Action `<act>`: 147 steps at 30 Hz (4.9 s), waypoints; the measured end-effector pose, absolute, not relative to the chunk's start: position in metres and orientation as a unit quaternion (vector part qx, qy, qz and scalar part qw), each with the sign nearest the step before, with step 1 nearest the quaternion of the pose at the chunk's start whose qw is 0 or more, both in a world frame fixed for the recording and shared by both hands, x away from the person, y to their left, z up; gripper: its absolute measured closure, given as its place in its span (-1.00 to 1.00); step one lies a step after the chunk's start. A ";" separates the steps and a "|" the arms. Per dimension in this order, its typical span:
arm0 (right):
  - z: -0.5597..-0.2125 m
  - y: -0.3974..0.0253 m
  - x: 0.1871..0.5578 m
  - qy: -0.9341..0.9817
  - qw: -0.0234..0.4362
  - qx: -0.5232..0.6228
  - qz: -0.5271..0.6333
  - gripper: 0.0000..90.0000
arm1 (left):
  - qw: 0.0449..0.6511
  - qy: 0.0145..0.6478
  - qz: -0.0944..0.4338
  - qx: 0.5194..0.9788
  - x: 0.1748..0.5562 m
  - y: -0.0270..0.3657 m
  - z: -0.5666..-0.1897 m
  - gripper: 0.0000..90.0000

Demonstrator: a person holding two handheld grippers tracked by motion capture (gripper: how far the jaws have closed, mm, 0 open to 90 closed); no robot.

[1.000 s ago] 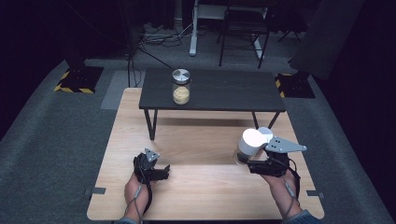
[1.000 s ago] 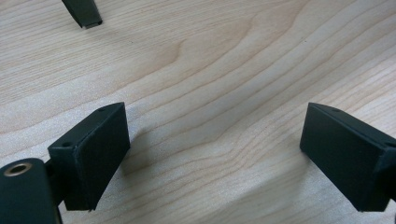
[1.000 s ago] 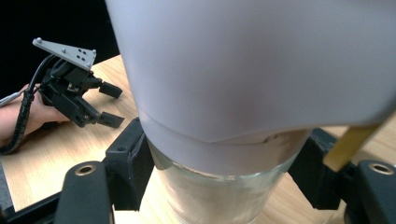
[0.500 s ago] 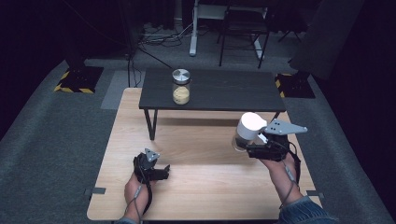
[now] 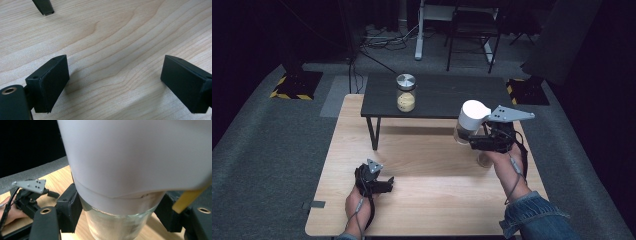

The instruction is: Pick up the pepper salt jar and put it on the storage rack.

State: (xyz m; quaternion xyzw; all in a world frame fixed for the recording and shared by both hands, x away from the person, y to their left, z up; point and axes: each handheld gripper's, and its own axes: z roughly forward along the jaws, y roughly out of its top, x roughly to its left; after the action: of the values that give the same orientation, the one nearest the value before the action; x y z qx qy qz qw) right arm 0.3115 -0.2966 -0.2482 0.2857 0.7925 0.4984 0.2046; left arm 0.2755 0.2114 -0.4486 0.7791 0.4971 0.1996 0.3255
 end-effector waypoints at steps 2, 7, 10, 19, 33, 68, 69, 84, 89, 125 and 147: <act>-0.244 -0.292 0.316 0.794 0.206 0.283 0.497 -0.34 | 0.325 0.495 0.201 0.780 0.276 0.212 -0.449 -0.82; -0.236 -0.283 0.324 0.797 0.208 0.281 0.492 -0.34 | 0.325 0.495 0.199 0.781 0.276 0.212 -0.448 -0.82; -0.232 -0.277 0.331 0.797 0.209 0.282 0.491 -0.34 | 0.325 0.494 0.198 0.782 0.276 0.213 -0.448 -0.82; -0.224 -0.262 0.347 0.793 0.216 0.287 0.492 -0.34 | 0.325 0.491 0.197 0.784 0.276 0.213 -0.448 -0.83; -0.223 -0.244 0.380 0.783 0.226 0.310 0.489 -0.34 | 0.327 0.491 0.197 0.783 0.277 0.214 -0.449 -0.84; -0.242 -0.239 0.410 0.776 0.220 0.338 0.485 -0.70 | 0.326 0.491 0.197 0.784 0.277 0.213 -0.448 -0.84; -0.242 -0.239 0.410 0.776 0.220 0.338 0.485 -0.70 | 0.325 0.491 0.198 0.784 0.277 0.213 -0.448 -0.84; -0.250 -0.271 0.377 0.773 0.230 0.324 0.495 -0.94 | 0.324 0.491 0.199 0.784 0.277 0.213 -0.448 -0.84; -0.255 -0.284 0.365 0.769 0.230 0.327 0.498 -0.94 | 0.324 0.491 0.199 0.784 0.277 0.213 -0.448 -0.84; -0.306 -0.385 0.290 0.752 0.251 0.369 0.485 -0.94 | 0.323 0.492 0.201 0.783 0.276 0.212 -0.448 -0.84; -0.363 -0.415 0.269 0.751 0.256 0.387 0.469 -0.94 | 0.323 0.493 0.200 0.783 0.276 0.212 -0.448 -0.85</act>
State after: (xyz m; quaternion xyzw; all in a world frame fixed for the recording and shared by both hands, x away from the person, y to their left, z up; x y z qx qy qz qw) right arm 0.2691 -0.4153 -0.3631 0.3869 0.7514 0.4689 0.2565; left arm 0.2763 0.2118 -0.4481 0.7828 0.4930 0.2001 0.3228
